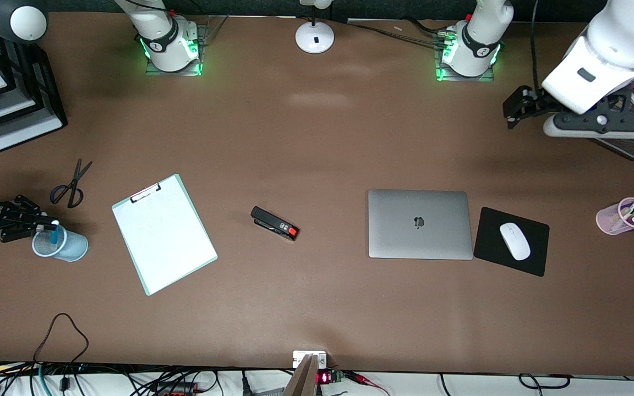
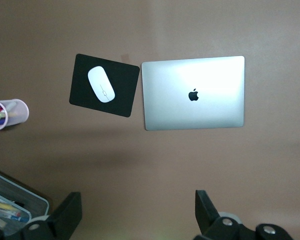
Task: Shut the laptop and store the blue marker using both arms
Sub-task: 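Open the right gripper to drop the marker into the cup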
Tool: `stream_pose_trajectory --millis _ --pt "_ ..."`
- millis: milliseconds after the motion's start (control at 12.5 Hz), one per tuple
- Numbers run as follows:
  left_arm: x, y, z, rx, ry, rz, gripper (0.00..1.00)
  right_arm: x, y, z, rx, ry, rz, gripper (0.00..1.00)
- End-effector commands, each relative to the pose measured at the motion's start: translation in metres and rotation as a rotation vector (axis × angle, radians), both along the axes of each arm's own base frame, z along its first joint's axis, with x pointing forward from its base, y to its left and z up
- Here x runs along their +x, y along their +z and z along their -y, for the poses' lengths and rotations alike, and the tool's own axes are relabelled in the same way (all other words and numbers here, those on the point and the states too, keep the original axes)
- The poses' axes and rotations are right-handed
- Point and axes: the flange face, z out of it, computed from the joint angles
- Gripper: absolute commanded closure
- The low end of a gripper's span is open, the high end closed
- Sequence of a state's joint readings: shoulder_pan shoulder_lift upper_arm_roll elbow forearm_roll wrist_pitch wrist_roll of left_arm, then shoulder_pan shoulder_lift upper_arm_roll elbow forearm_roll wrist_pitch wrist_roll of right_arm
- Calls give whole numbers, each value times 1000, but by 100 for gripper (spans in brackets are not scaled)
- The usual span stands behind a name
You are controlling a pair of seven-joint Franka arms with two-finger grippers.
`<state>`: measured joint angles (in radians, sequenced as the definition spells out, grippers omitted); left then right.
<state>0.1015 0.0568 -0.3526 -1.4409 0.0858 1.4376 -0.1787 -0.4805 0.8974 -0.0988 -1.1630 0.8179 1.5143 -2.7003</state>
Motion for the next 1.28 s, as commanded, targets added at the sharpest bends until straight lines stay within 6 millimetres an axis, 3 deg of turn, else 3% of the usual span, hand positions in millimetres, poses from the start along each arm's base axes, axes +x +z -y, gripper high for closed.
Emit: stream_pose_trajectory --millis 0,240,640,880,1200 --pt "-4 2 -24 -8 -20 -17 0 -2 7 19 -8 -74 -39 0" --pt "-1 1 -42 -30 -67 -28 0 -4 30 22 -34 -159 -145 0" --pt "-5 0 -31 -21 -85 -46 0 -7 102 -4 -164 -322 -365 0" --pt "-6 -1 -28 -31 -89 -46 0 -12 146 -52 -247 -417 -501 0" --pt "-7 2 -28 -78 -91 -42 0 -5 208 -146 -402 -628 -619 0"
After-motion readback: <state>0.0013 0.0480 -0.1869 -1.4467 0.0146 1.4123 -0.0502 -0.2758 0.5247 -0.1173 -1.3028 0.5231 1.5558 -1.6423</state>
